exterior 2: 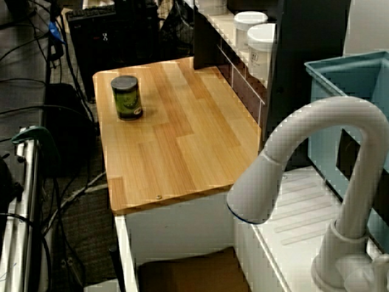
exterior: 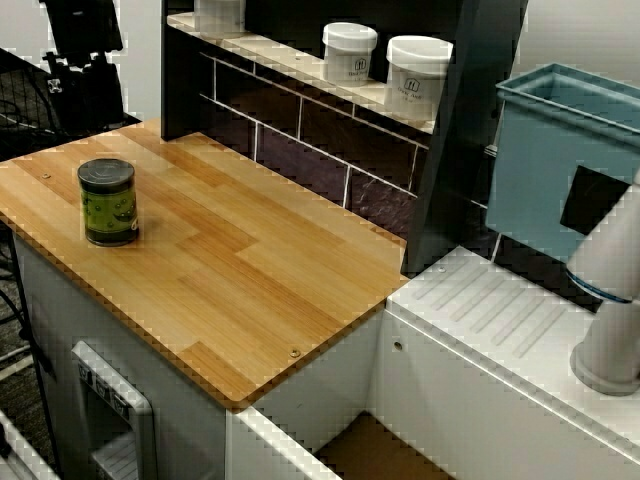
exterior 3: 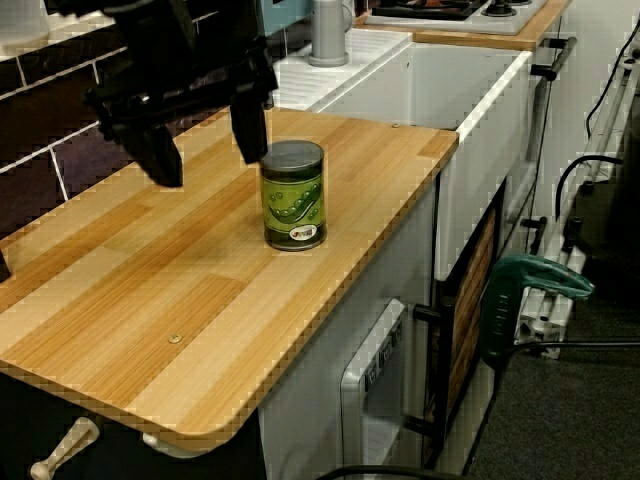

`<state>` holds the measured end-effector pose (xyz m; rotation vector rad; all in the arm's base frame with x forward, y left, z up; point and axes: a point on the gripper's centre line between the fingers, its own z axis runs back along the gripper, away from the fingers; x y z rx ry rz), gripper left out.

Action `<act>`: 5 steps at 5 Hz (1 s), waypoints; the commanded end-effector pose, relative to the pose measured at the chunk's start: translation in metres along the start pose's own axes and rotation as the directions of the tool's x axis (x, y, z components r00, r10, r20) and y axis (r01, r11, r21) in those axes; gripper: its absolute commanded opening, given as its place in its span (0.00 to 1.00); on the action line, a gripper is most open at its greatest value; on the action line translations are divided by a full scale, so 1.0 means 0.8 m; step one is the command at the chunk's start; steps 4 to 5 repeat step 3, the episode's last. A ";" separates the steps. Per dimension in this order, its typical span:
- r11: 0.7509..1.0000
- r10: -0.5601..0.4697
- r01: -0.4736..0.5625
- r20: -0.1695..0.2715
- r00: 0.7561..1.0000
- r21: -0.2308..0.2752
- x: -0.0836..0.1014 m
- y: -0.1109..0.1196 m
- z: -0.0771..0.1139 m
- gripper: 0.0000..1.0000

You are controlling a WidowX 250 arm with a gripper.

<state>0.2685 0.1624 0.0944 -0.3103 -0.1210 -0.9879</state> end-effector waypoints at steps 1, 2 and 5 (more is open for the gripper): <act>0.989 -0.145 0.145 -0.043 0.989 0.005 -0.011 -0.009 0.025 1.00; 0.983 -0.185 0.185 -0.046 0.982 0.012 -0.018 -0.030 0.019 1.00; 0.981 -0.192 0.192 -0.053 0.980 0.009 -0.021 -0.045 0.006 1.00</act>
